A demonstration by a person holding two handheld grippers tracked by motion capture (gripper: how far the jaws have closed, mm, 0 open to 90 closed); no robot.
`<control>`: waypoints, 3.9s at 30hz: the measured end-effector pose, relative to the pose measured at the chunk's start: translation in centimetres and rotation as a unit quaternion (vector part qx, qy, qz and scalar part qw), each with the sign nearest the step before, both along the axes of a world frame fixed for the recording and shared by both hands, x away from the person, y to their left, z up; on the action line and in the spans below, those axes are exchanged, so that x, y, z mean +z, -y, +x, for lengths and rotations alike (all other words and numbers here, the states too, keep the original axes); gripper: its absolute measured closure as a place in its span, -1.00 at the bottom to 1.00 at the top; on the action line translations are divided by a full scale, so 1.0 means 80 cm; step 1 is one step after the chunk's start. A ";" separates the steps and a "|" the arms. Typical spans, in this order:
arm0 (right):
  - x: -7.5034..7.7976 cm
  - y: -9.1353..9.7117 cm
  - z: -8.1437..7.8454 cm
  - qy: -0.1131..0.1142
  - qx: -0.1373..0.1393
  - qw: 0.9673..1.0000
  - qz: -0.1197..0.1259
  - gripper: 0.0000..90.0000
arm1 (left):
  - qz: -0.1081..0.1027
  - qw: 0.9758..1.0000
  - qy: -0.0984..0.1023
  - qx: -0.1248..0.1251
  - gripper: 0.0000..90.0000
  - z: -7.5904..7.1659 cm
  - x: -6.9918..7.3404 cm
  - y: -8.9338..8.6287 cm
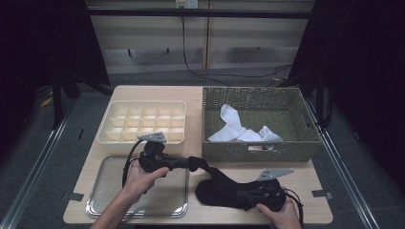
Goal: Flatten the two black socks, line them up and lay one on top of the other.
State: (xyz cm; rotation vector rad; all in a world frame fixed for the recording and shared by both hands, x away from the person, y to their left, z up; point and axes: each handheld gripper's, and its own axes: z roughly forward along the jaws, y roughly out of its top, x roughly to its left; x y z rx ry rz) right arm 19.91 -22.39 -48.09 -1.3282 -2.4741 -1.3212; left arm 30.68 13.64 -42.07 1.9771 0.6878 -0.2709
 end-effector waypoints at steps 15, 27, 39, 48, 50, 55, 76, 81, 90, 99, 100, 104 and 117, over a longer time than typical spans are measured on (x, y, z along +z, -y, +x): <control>0.074 0.068 -0.017 0.038 -0.063 0.994 0.079 0.93 | -0.003 1.000 0.000 -0.029 0.94 -0.027 0.012 0.001; 0.096 0.100 -0.090 0.001 -0.075 0.995 0.072 0.92 | 0.009 0.995 -0.045 -0.084 0.94 -0.083 0.001 0.016; 0.055 0.119 -0.052 -0.042 -0.114 0.991 0.056 0.91 | 0.049 0.993 -0.080 -0.064 0.93 -0.052 -0.037 0.044; 0.025 0.125 -0.005 -0.053 -0.129 0.988 0.063 0.81 | 0.048 0.994 -0.097 -0.036 0.90 -0.022 -0.050 0.046; 0.022 0.125 0.002 -0.045 -0.126 0.989 0.069 0.72 | 0.050 0.993 -0.103 -0.028 0.90 -0.017 -0.053 0.047; 0.013 0.124 0.019 -0.028 -0.126 0.989 0.070 0.50 | 0.051 0.993 -0.105 -0.021 0.89 -0.007 -0.058 0.045; 0.017 0.135 0.002 0.011 -0.179 0.981 0.078 0.01 | 0.043 0.991 -0.130 0.007 0.86 0.007 -0.070 0.036; 0.015 0.131 -0.003 0.002 -0.168 0.982 0.082 0.01 | 0.040 0.991 -0.124 0.010 0.86 0.007 -0.068 0.034; 0.006 0.097 -0.036 -0.022 -0.087 0.995 0.046 0.23 | 0.040 0.991 -0.124 0.013 0.83 0.007 -0.066 0.033; -0.006 0.053 -0.026 -0.034 -0.013 0.999 -0.005 0.09 | 0.038 0.992 -0.123 0.012 0.85 0.009 -0.066 0.035; -0.007 0.052 -0.025 -0.035 -0.009 0.999 -0.008 0.08 | 0.039 0.992 -0.121 0.012 0.85 0.010 -0.066 0.035; -0.010 0.049 -0.023 -0.032 -0.004 0.999 -0.013 0.08 | 0.037 0.992 -0.119 0.011 0.85 0.009 -0.066 0.034; -0.005 0.054 -0.021 -0.028 -0.016 0.999 -0.022 0.94 | 0.033 0.993 -0.115 -0.002 0.91 0.007 -0.063 0.034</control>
